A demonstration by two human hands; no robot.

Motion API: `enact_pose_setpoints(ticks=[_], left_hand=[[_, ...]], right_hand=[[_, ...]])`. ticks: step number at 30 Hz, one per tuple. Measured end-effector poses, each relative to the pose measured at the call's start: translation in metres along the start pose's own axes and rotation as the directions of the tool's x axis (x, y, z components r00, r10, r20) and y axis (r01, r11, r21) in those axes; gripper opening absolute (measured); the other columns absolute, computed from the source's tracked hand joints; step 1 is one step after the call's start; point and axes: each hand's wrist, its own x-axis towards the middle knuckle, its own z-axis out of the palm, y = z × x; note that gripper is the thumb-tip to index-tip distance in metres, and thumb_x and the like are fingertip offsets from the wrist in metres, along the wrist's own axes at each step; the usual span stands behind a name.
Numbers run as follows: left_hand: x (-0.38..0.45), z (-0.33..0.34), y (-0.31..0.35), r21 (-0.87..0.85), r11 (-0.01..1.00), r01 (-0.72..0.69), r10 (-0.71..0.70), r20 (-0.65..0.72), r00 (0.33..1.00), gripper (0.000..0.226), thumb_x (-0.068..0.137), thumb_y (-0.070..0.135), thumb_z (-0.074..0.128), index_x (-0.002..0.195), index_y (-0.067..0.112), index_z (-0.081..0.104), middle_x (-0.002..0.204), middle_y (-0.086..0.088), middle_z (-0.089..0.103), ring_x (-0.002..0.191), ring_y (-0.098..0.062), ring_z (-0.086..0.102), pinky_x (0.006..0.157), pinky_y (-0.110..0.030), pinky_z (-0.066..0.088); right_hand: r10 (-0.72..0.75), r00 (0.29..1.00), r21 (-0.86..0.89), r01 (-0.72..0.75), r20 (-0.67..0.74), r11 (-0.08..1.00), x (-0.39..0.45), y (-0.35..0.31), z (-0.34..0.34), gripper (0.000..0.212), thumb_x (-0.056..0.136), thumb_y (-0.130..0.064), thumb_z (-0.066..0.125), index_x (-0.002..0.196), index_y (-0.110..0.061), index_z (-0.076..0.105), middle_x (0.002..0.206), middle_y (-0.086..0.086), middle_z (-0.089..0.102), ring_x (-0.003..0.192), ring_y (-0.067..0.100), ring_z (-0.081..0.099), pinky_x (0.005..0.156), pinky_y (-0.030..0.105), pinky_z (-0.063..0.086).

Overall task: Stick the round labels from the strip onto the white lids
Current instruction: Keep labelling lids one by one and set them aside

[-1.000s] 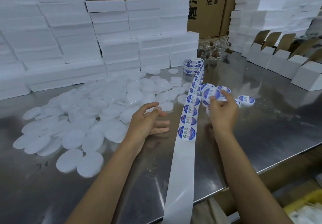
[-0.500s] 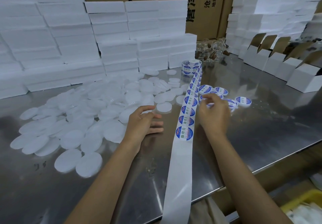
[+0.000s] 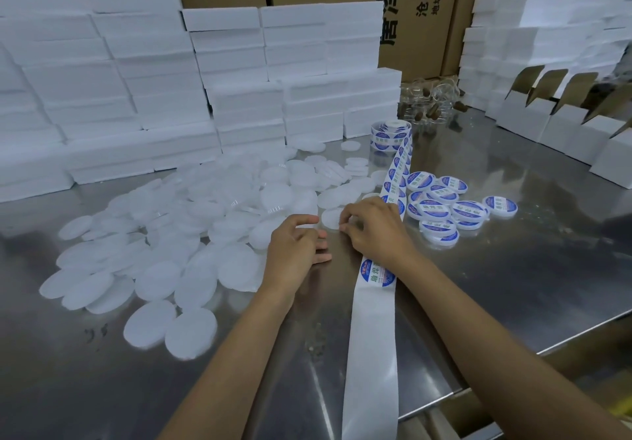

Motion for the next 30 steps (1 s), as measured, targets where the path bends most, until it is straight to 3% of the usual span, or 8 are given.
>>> enact_pose_setpoints(ticks=[2, 4, 8, 13, 16, 21, 25, 30], left_hand=[[-0.001, 0.001, 0.0, 0.041, 0.999, -0.029, 0.03, -0.01, 1.0, 0.025, 0.098, 0.002, 0.05, 0.113, 0.016, 0.064, 0.112, -0.011, 0.07, 0.1, -0.025, 0.071, 0.075, -0.025, 0.061], [-0.002, 0.0, 0.001, 0.111, 0.991, -0.073, 0.075, -0.015, 0.997, 0.03, 0.098, 0.004, 0.052, 0.123, 0.018, 0.061, 0.122, -0.004, 0.065, 0.105, -0.019, 0.068, 0.084, -0.028, 0.059], [-0.004, 0.0, 0.004, 0.092, 0.991, -0.095, 0.092, 0.03, 0.995, 0.039, 0.098, 0.018, 0.064, 0.136, 0.022, 0.056, 0.13, 0.001, 0.062, 0.116, -0.014, 0.063, 0.098, -0.032, 0.054], [-0.009, 0.001, 0.008, -0.065, 0.998, -0.019, 0.028, 0.143, 0.989, 0.025, 0.1, 0.016, 0.063, 0.124, 0.012, 0.067, 0.122, -0.012, 0.069, 0.109, -0.022, 0.07, 0.085, -0.033, 0.062], [-0.01, 0.001, 0.009, -0.145, 0.989, 0.016, 0.011, 0.181, 0.983, 0.019, 0.102, 0.01, 0.058, 0.118, 0.004, 0.067, 0.118, -0.018, 0.071, 0.099, -0.027, 0.074, 0.081, -0.038, 0.063], [-0.01, -0.002, 0.008, -0.195, 0.981, -0.005, 0.036, 0.156, 0.987, 0.025, 0.106, 0.005, 0.047, 0.126, 0.01, 0.061, 0.116, -0.014, 0.072, 0.1, -0.028, 0.073, 0.075, -0.032, 0.062], [-0.009, -0.003, 0.008, -0.161, 0.987, -0.006, 0.034, 0.172, 0.985, 0.033, 0.105, -0.002, 0.043, 0.126, 0.016, 0.062, 0.118, -0.011, 0.071, 0.098, -0.024, 0.071, 0.082, -0.028, 0.061], [-0.008, -0.003, 0.007, -0.151, 0.988, 0.023, 0.002, 0.166, 0.986, 0.043, 0.1, -0.012, 0.042, 0.128, 0.015, 0.06, 0.121, -0.012, 0.069, 0.101, -0.023, 0.073, 0.09, -0.03, 0.06]], right_hand=[[-0.02, 1.0, 0.053, 0.02, 0.0, 0.998, -0.004, -0.002, -0.001, 0.007, 0.091, -0.014, 0.059, 0.092, -0.019, 0.065, 0.091, -0.001, 0.065, 0.106, 0.018, 0.051, 0.087, 0.03, 0.024], [0.015, 1.0, 0.288, -0.013, -0.006, 0.958, -0.01, -0.008, -0.005, 0.008, 0.094, -0.01, 0.056, 0.093, -0.017, 0.061, 0.092, -0.002, 0.067, 0.101, 0.016, 0.056, 0.091, 0.033, 0.036], [0.142, 0.988, 0.664, -0.15, 0.066, 0.733, -0.023, -0.023, -0.014, 0.014, 0.1, -0.014, 0.055, 0.088, -0.02, 0.059, 0.07, -0.015, 0.064, 0.058, 0.001, 0.05, 0.061, 0.023, 0.04], [0.206, 0.971, 0.785, -0.223, 0.124, 0.578, -0.034, -0.03, -0.022, 0.01, 0.1, -0.017, 0.059, 0.096, -0.016, 0.068, 0.087, -0.002, 0.073, 0.081, 0.006, 0.067, 0.075, 0.016, 0.051], [0.188, 0.982, 0.698, -0.157, 0.033, 0.698, -0.041, -0.028, -0.023, 0.01, 0.098, -0.015, 0.06, 0.097, -0.017, 0.07, 0.089, -0.009, 0.073, 0.084, -0.001, 0.066, 0.073, 0.011, 0.047], [0.162, 0.97, 0.2, -0.125, -0.179, 0.972, -0.06, -0.011, -0.024, 0.009, 0.093, -0.016, 0.059, 0.093, -0.014, 0.068, 0.092, -0.002, 0.069, 0.091, 0.019, 0.059, 0.085, 0.038, 0.047], [0.141, 0.987, 0.139, -0.129, -0.076, 0.982, -0.067, -0.012, -0.025, 0.008, 0.085, -0.014, 0.061, 0.087, -0.012, 0.068, 0.09, -0.001, 0.069, 0.091, 0.023, 0.059, 0.088, 0.046, 0.046], [-0.004, 0.998, 0.149, -0.004, 0.058, 0.989, -0.071, -0.019, -0.024, 0.016, 0.084, -0.025, 0.066, 0.099, -0.022, 0.068, 0.103, -0.011, 0.066, 0.104, 0.012, 0.055, 0.099, 0.038, 0.04]])
